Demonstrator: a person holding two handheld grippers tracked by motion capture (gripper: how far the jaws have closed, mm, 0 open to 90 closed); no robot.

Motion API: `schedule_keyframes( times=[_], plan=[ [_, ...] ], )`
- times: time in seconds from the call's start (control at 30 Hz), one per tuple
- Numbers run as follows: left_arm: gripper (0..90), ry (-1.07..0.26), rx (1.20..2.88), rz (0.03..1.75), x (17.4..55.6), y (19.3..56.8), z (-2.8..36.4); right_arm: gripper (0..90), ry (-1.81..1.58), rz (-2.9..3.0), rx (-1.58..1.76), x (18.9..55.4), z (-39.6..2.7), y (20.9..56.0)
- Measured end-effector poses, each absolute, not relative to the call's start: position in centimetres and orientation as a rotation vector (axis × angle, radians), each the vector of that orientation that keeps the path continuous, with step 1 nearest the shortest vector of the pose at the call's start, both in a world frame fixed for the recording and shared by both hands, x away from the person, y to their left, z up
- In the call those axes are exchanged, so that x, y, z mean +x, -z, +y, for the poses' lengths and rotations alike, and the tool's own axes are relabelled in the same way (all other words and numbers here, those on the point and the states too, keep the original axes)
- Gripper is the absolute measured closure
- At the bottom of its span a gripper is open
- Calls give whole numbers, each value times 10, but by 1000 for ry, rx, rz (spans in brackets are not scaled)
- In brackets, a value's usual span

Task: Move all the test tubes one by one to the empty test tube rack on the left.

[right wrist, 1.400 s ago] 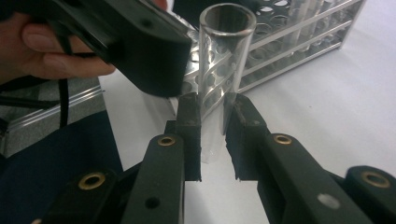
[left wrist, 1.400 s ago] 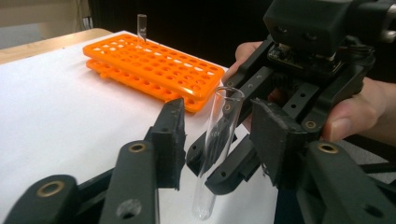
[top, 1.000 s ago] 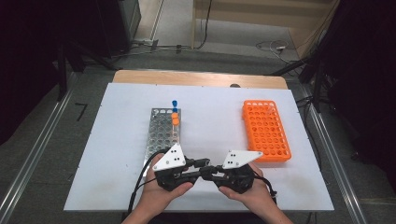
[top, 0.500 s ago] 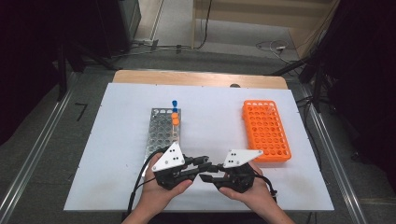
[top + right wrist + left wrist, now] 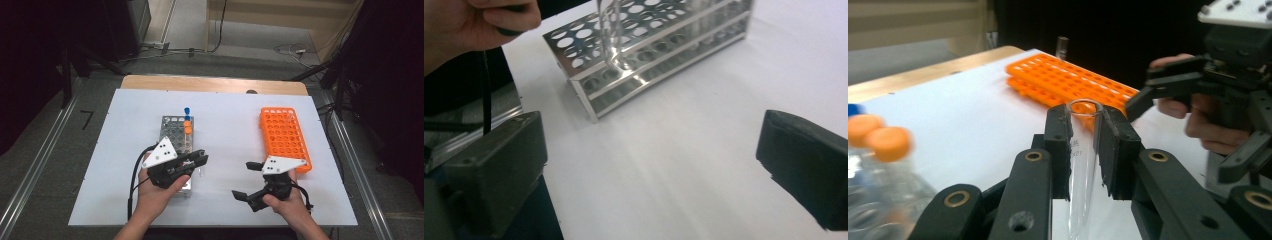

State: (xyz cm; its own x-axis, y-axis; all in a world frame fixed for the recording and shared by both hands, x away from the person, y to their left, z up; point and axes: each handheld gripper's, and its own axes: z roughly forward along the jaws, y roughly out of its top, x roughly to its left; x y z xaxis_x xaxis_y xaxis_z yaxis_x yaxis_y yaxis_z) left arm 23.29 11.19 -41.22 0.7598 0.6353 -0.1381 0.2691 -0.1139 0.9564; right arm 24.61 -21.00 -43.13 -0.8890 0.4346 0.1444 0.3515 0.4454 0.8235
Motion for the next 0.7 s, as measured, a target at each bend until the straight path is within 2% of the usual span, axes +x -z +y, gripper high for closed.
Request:
schedule_keyframes(
  times=[0.37,0.7],
  plan=[
    [755,-456,1628,806,258,402,137,0,-1435,2506,811,243,-261,433],
    [755,-505,1576,884,276,414,142,0,-1417,2468,904,247,-284,441]
  ],
)
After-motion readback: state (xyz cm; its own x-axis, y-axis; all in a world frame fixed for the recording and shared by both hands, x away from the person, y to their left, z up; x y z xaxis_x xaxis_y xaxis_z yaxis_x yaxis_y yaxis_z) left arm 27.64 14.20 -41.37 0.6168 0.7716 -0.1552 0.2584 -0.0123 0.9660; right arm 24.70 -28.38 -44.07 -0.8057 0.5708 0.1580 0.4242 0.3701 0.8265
